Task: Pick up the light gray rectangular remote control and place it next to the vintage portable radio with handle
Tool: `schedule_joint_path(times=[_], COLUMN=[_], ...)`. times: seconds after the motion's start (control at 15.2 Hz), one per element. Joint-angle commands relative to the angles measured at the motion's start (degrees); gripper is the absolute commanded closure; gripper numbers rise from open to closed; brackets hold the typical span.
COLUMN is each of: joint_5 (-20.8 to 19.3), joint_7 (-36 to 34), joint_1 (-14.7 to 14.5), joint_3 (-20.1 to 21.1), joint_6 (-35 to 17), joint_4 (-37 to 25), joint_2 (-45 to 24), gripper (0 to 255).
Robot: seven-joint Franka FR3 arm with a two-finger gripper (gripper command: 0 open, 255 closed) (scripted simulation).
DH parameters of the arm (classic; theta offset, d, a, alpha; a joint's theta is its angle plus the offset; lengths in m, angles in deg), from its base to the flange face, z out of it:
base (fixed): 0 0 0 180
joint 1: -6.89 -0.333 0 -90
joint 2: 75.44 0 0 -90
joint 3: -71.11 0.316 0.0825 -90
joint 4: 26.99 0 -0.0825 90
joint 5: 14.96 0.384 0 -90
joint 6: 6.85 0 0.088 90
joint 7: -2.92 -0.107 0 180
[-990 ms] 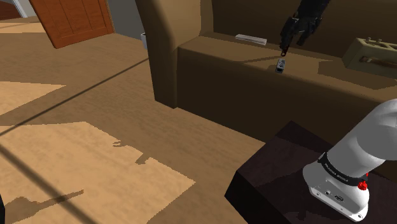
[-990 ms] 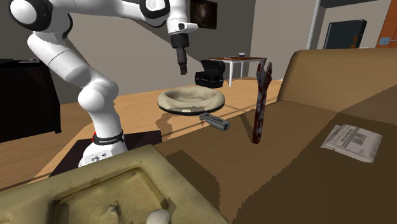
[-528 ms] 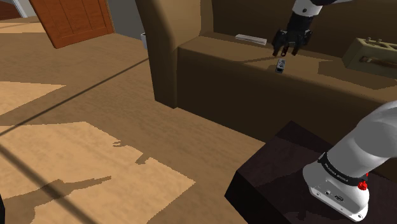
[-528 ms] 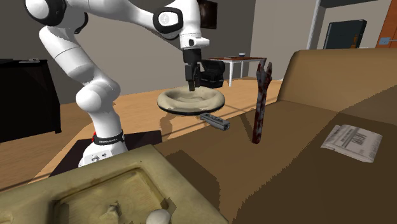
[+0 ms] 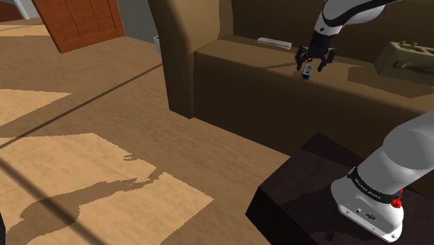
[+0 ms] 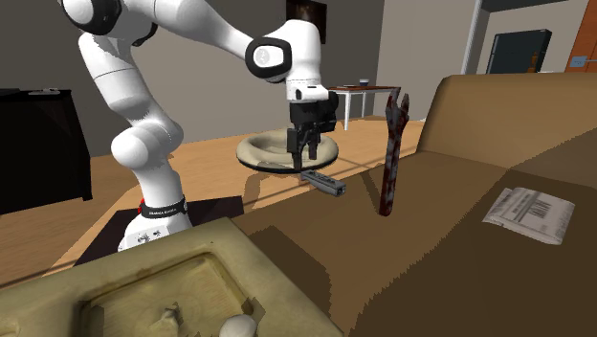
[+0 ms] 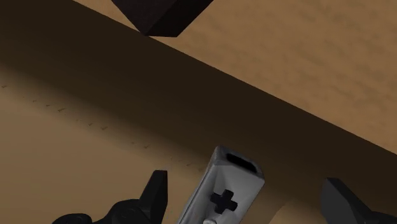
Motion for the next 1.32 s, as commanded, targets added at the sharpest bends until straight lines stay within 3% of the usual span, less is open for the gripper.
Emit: schedule_joint_path(times=[0.0, 0.4, 0.86, 0.92, 1.25], joint_5=[-0.1, -0.2, -0.2, -0.2, -0.2], joint_7=[-0.5, -0.4, -0.4, -0.4, -0.4], joint_1=[0.3, 0.4, 0.4, 0.4, 0.5], joint_3=[-0.2, -0.6, -0.6, -0.6, -0.6], joint_6=[-1.5, -6.1, -6.1, -6.1, -6.1], joint_4=[1.0, 3.5, 3.5, 3.5, 3.6], joint_2=[-0.5, -2.6, -2.6, -2.6, -2.5], gripper=[0, 0, 0, 255, 255])
